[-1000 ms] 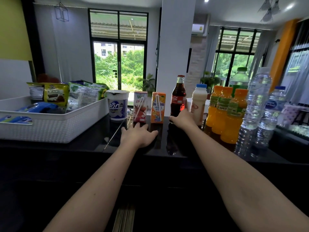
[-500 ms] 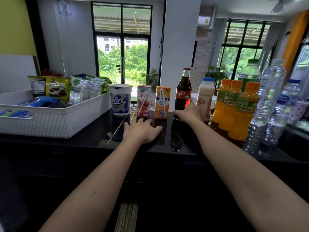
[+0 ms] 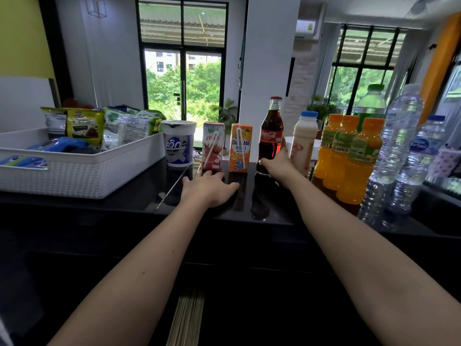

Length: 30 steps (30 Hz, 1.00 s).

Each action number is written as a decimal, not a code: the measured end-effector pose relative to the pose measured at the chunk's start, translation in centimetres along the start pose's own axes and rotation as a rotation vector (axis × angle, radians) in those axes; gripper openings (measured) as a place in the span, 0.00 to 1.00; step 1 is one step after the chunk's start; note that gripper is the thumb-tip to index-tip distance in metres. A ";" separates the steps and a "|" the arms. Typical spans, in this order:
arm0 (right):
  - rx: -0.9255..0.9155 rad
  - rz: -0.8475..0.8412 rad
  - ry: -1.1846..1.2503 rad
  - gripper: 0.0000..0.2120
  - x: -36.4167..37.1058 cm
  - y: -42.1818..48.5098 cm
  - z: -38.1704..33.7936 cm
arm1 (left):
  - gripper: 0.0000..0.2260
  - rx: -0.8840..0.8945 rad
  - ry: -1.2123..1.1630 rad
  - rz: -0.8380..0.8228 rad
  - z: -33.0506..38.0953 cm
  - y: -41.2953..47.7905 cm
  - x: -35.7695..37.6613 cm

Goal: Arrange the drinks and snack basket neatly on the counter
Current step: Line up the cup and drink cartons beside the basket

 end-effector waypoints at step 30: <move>-0.010 0.139 -0.156 0.37 -0.1 -1.2 -0.6 | 0.32 -0.003 -0.005 0.000 -0.1 0.1 0.0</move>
Point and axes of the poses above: each hand's wrist, its own y-axis towards the middle knuckle, its own x-axis out of the palm, z = x × y, the point moved 6 cm from there along y, towards the middle knuckle, and after that the axes turned 13 degrees about -z, right-handed, at the moved point
